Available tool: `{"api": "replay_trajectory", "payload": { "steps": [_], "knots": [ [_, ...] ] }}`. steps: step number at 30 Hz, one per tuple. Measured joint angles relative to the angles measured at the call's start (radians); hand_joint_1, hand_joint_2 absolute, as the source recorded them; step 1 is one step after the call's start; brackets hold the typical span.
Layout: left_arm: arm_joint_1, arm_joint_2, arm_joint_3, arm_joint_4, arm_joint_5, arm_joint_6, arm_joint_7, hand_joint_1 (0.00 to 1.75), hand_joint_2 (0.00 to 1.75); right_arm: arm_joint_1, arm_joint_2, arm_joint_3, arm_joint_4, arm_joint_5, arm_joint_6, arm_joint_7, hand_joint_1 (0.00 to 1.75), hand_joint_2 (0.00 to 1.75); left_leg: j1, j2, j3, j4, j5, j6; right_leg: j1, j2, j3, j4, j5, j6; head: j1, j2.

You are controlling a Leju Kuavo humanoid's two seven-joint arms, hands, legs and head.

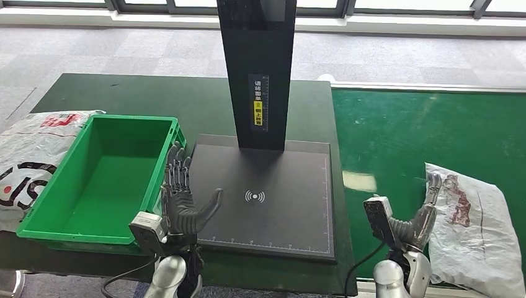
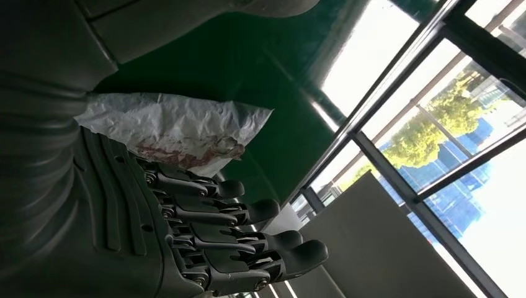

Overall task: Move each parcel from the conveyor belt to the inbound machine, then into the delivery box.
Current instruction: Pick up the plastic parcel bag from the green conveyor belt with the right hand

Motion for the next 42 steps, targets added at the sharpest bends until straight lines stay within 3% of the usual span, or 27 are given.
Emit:
{"api": "replay_trajectory", "payload": {
  "steps": [12, 18, 24, 33, 35, 39, 42],
  "knots": [
    [0.025, -0.002, 0.018, -0.020, 0.015, 0.008, 0.000, 0.00, 1.75, -0.156, -0.052, -0.500, 0.126, 0.243, 0.000, 0.052, 0.00, 1.75, -0.001, -0.003, 0.006, 0.000, 0.000, 0.000, -0.001, -0.003, 0.001, -0.001, 0.000, 0.000, 0.000, 0.000],
    [0.027, -0.002, 0.018, -0.030, 0.018, 0.015, 0.000, 0.00, 1.75, -0.180, -0.078, -0.673, 0.142, 0.322, 0.000, 0.101, 0.00, 1.75, -0.001, -0.003, -0.002, 0.000, -0.001, 0.001, -0.001, -0.003, 0.001, -0.001, -0.001, 0.000, 0.000, 0.000],
    [0.033, -0.002, 0.018, -0.043, 0.018, 0.021, 0.000, 0.00, 1.75, -0.188, -0.099, -0.732, 0.157, 0.348, 0.000, 0.154, 0.00, 1.75, -0.001, -0.003, -0.002, 0.000, -0.001, 0.001, 0.000, -0.003, 0.001, -0.001, -0.001, 0.000, 0.000, 0.000],
    [0.051, -0.002, 0.020, -0.064, 0.018, 0.029, 0.000, 0.00, 1.75, -0.189, -0.121, -0.740, 0.213, 0.379, 0.000, 0.221, 0.00, 1.75, 0.000, -0.003, -0.003, 0.000, -0.001, 0.001, 0.000, -0.004, 0.001, -0.001, -0.001, 0.000, 0.000, 0.000],
    [0.055, -0.002, 0.024, -0.069, 0.018, 0.029, 0.000, 0.00, 1.75, -0.192, -0.125, -0.736, 0.240, 0.347, 0.000, 0.192, 0.00, 1.75, 0.000, -0.003, -0.003, 0.000, -0.001, 0.001, 0.000, -0.004, 0.001, 0.000, -0.001, 0.000, 0.000, 0.000],
    [0.056, -0.002, 0.026, -0.073, 0.015, 0.028, 0.000, 0.00, 1.75, -0.213, -0.138, -0.706, 0.318, 0.189, 0.000, 0.013, 0.00, 1.75, 0.000, -0.003, -0.003, 0.000, -0.001, 0.001, 0.000, -0.004, 0.002, 0.000, -0.001, 0.000, 0.000, 0.000],
    [0.056, -0.002, 0.026, -0.073, 0.013, 0.027, 0.000, 0.00, 1.75, -0.233, -0.138, -0.687, 0.342, 0.170, 0.000, -0.025, 0.00, 1.75, 0.000, -0.004, -0.002, 0.000, 0.000, 0.001, 0.000, -0.005, 0.002, 0.000, -0.001, 0.000, 0.000, 0.000]
  ]
}}
